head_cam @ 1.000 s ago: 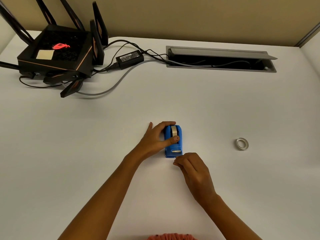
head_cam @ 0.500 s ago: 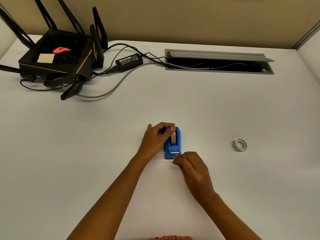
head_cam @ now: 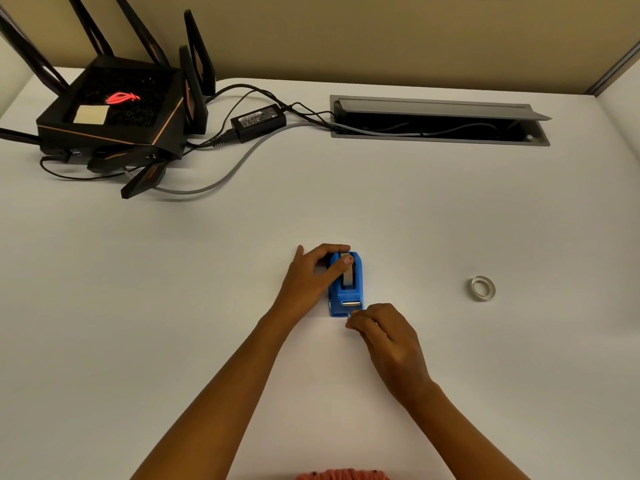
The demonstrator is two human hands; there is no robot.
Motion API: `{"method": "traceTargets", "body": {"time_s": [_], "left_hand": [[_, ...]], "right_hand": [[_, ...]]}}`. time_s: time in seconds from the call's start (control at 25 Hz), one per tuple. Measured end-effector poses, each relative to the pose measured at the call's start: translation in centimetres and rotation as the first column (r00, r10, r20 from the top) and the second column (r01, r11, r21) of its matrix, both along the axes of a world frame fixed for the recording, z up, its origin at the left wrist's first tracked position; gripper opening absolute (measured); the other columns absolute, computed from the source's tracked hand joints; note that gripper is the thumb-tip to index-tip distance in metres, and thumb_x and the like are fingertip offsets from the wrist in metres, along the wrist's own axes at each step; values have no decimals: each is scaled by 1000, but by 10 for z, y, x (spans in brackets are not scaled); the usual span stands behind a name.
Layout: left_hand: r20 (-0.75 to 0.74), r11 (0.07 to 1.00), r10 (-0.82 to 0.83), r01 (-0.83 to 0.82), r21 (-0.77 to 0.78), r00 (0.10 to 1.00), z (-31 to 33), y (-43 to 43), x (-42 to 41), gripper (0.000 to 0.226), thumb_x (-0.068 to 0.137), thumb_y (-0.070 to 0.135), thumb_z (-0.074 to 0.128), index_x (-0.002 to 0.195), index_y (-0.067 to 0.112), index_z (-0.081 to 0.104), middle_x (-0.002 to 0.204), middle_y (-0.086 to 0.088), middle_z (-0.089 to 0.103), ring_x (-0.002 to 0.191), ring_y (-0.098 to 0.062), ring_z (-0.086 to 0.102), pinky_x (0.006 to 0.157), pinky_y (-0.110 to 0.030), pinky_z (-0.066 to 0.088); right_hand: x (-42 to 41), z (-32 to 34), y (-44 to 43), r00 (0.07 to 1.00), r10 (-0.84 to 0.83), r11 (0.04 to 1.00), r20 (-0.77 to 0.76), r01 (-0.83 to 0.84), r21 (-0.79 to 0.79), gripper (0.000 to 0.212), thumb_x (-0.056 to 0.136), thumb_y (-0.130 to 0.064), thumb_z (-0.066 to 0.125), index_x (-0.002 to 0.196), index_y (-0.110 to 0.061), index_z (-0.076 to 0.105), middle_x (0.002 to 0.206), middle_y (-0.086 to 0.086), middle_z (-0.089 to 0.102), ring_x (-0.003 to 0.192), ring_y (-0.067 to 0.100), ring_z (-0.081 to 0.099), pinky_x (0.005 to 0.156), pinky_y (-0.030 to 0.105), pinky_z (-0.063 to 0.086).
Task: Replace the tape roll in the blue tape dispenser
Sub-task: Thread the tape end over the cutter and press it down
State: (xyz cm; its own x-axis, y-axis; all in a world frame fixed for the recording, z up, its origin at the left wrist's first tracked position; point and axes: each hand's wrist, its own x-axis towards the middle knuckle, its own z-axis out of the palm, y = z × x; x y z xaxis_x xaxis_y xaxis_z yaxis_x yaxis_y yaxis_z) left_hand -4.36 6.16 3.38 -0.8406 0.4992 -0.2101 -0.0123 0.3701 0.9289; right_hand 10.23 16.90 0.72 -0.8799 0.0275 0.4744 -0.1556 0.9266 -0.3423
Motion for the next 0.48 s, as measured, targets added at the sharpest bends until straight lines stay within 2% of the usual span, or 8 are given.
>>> {"method": "traceTargets", "body": {"time_s": [0.08, 0.24, 0.36, 0.48], "left_hand": [[0, 1000, -7, 7, 2, 1000, 0, 0, 0, 24, 87, 38, 55, 110, 30, 59, 106, 16, 59, 101, -3, 54, 119, -46, 8], [11, 999, -24, 24, 22, 1000, -1, 1, 0, 17, 86, 42, 55, 103, 40, 57, 97, 32, 55, 93, 11, 52, 115, -51, 21], [14, 999, -23, 22, 24, 1000, -2, 0, -2, 18, 85, 42, 55, 103, 40, 58, 98, 29, 57, 94, 11, 52, 117, -49, 18], [7, 1000, -25, 25, 13, 1000, -1, 0, -4, 17, 85, 43, 56, 101, 41, 59, 97, 29, 57, 94, 8, 54, 118, -47, 13]], "right_hand": [[0, 2, 0, 1000, 6, 1000, 22, -6, -1, 21, 90, -19, 56, 89, -5, 70, 83, 12, 71, 74, 22, 63, 69, 22, 51], [-3, 5, 1, 1000, -6, 1000, 26, 5, 8, 23, 90, -21, 55, 90, -5, 71, 83, 11, 71, 75, 21, 63, 70, 21, 50], [-3, 9, 0, 999, 3, 1000, 43, -3, 0, 22, 90, -20, 56, 92, -4, 71, 83, 12, 71, 75, 20, 63, 69, 21, 50], [-3, 8, -1, 998, -27, 998, 61, 30, -52, 16, 87, -15, 60, 92, -4, 71, 83, 12, 70, 79, 14, 55, 70, 17, 46]]}}
